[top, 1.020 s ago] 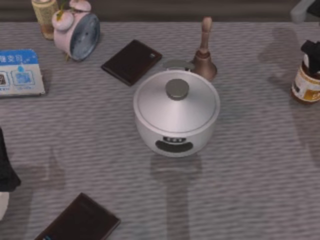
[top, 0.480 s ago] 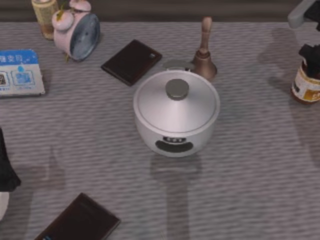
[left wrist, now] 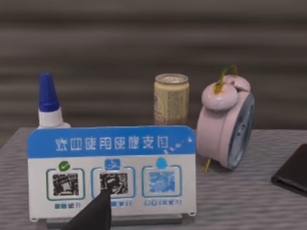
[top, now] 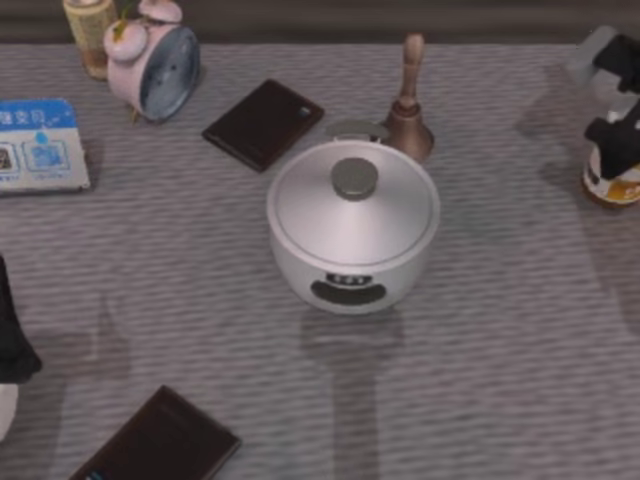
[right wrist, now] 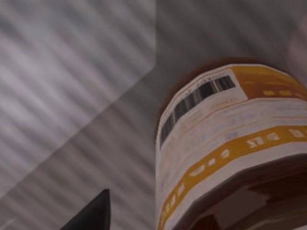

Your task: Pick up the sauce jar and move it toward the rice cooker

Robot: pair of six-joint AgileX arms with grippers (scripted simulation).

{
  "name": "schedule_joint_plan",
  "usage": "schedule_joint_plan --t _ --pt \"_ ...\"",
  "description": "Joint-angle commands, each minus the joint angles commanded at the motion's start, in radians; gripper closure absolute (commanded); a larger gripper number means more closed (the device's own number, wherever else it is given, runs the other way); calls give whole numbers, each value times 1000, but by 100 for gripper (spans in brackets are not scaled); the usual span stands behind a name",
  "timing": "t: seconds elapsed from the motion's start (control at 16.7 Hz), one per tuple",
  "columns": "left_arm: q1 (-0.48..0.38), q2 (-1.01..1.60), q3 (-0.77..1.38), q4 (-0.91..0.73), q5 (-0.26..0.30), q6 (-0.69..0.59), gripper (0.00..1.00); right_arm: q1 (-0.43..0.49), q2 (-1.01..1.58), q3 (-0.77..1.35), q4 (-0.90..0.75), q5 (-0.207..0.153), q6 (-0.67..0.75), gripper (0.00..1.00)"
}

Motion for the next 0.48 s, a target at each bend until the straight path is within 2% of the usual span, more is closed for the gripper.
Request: schedule_joint_plan --t 0.42,0.48 --pt "0 0 0 0 0 0 0 0 -19 -69 56 0 0 0" --pt "0 0 0 0 0 0 0 0 -19 -69 56 0 0 8"
